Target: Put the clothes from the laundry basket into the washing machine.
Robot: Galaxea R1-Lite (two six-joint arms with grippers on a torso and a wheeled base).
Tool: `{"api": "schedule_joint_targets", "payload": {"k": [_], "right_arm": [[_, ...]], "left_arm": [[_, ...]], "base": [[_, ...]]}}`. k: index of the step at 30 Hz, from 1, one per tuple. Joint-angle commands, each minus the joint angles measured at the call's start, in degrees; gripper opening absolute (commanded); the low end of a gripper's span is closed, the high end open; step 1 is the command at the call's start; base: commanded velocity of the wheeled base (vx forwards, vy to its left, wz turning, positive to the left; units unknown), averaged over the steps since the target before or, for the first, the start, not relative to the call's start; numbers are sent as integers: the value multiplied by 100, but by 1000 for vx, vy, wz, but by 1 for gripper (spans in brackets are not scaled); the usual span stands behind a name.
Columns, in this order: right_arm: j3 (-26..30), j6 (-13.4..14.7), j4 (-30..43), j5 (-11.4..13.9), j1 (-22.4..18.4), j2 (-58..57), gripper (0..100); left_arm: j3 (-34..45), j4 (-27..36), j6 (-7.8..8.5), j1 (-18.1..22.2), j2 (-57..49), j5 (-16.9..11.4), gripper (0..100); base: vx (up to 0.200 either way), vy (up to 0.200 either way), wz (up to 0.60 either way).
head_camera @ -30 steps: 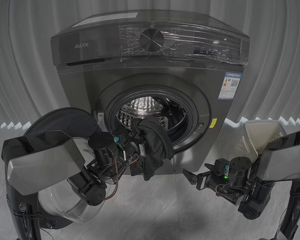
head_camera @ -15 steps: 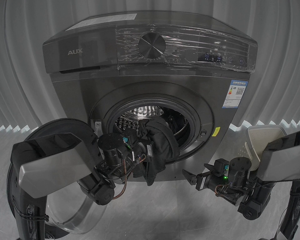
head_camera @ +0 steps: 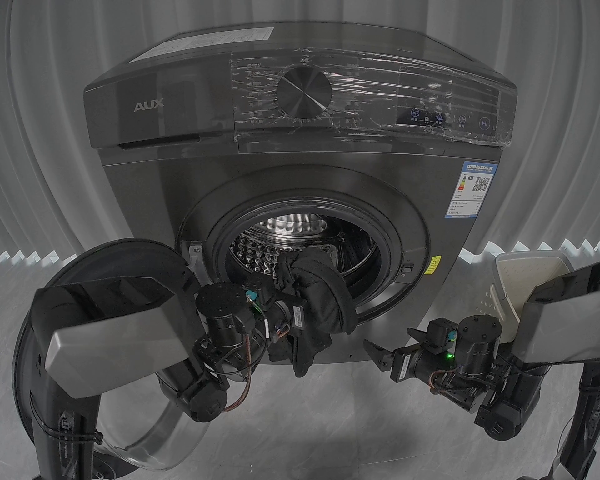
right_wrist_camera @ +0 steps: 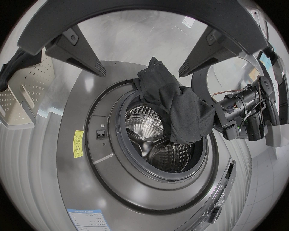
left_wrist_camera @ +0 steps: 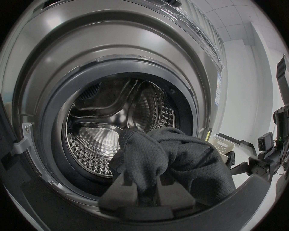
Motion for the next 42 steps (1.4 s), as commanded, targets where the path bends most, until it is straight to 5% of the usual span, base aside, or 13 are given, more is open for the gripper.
{"api": "schedule_joint_targets", "payload": {"k": [1,17,28,33,37,42], "right_arm": [[-1,1,-5,-2,3,13,100],[-1,18,-5,-2,74,13,100],[8,27,-5,-2,144,13,100],[8,27,-5,-2,153,21,100],[8,27,-5,-2,162,21,100],[17,27,-5,-2,153,21,100]], "left_arm": [[20,0,-4,-23,11,2,0],[-428,0,-4,-14,108,-60,0],[-1351,748,14,188,503,-51,0],[-1755,1372,-74,302,503,-112,0],[-2194,1820,-364,258,591,-24,0],[-3012,2163,-373,293,1057,20,0]], "base": [[0,0,0],[75,0,0],[0,0,0],[0,0,0],[0,0,0],[0,0,0]]}}
